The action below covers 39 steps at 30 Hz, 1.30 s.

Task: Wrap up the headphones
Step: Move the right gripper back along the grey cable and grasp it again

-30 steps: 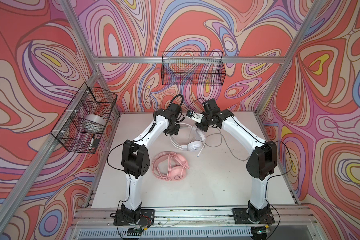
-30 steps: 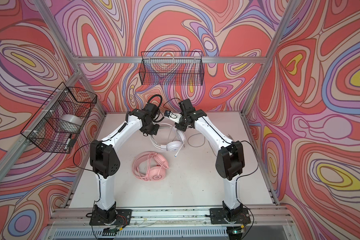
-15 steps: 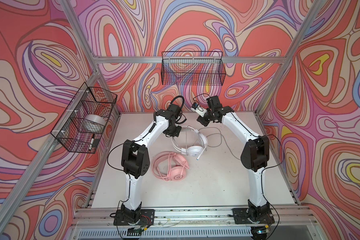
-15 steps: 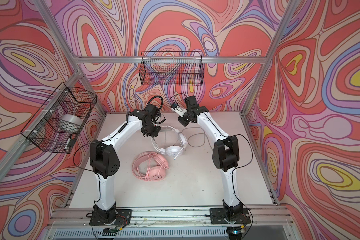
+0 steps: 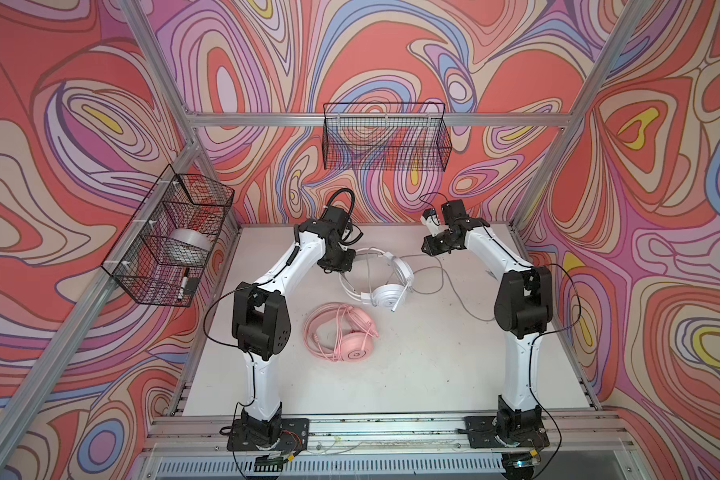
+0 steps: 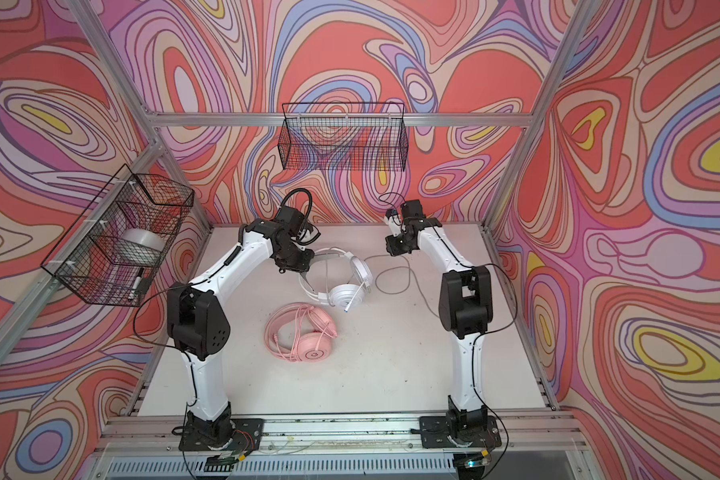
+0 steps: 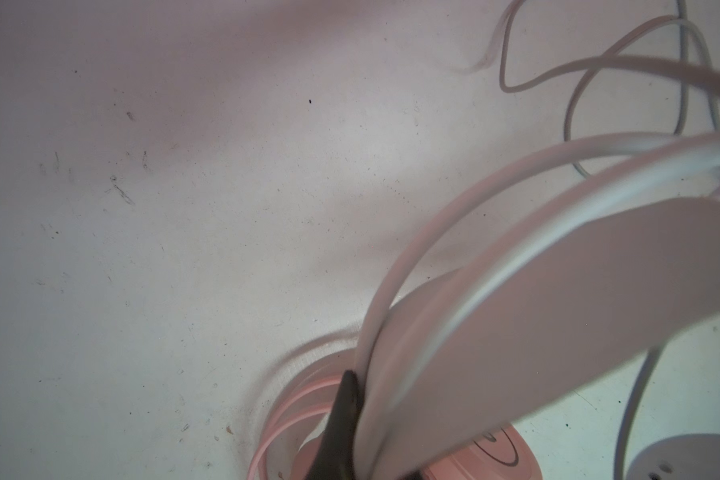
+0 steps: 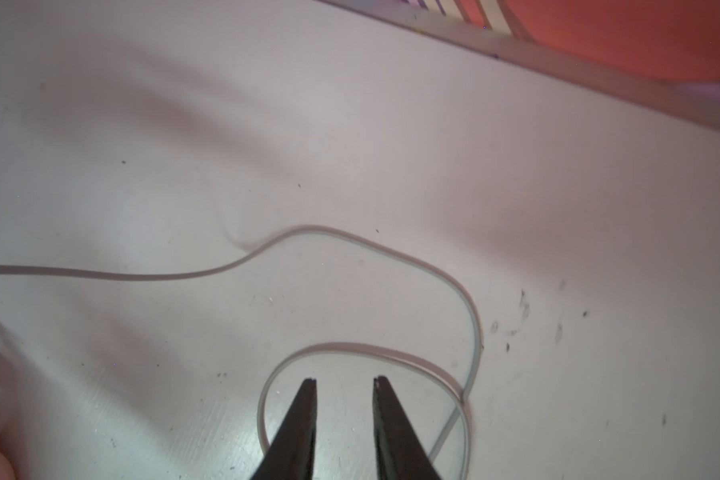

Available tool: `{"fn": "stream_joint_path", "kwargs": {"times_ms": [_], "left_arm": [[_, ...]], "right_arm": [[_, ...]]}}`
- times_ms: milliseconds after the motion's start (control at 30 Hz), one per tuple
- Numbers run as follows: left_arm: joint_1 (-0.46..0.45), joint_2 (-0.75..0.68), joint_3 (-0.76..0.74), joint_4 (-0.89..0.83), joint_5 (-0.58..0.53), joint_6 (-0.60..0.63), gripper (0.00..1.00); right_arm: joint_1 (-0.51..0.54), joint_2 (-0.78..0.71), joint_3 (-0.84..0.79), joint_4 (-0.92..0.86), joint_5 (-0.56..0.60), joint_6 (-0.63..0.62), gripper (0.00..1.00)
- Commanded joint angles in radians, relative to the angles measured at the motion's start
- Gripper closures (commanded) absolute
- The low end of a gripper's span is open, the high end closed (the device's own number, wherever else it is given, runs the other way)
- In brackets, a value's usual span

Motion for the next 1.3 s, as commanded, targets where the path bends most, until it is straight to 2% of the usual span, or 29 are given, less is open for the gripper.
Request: {"fn": "stream_joint_path", "kwargs": {"times_ms": [0, 133, 233, 400, 533, 667, 767, 1100, 1267], "left_arm": [[0.009, -0.052, 0.004, 0.021, 0.089, -0.033, 1.0], [0.015, -0.061, 0.009, 0.025, 0.135, -0.041, 1.0], [0.016, -0.07, 0.008, 0.023, 0.159, -0.027, 1.0], [0.014, -0.082, 0.009, -0.005, 0.145, -0.001, 1.0], [0.015, -0.091, 0.004, -0.016, 0.144, 0.002, 1.0], [0.015, -0.098, 0.002, -0.019, 0.137, -0.001, 1.0], [0.016, -0.101, -0.002, -0.024, 0.132, 0.0, 1.0], [0.015, -0.111, -0.025, -0.018, 0.131, -0.004, 1.0], [0.016, -0.113, -0.032, -0.014, 0.128, -0.009, 1.0]], "right_arm": [[0.007, -0.057, -0.081, 0.01, 0.035, 0.092, 0.73], [0.005, -0.097, -0.214, 0.158, 0.023, 0.133, 0.66], [-0.009, -0.081, -0.232, 0.208, 0.006, 0.155, 0.64], [-0.023, 0.002, -0.155, 0.198, 0.017, 0.117, 0.59], [-0.03, 0.082, -0.044, 0.155, 0.117, 0.098, 0.56], [-0.038, 0.191, 0.108, 0.036, 0.199, 0.094, 0.56], [-0.04, 0.239, 0.162, -0.02, 0.244, 0.093, 0.57], [-0.055, 0.281, 0.176, -0.067, 0.273, 0.155, 0.61], [-0.057, 0.301, 0.175, -0.115, 0.266, 0.168, 0.68]]}}
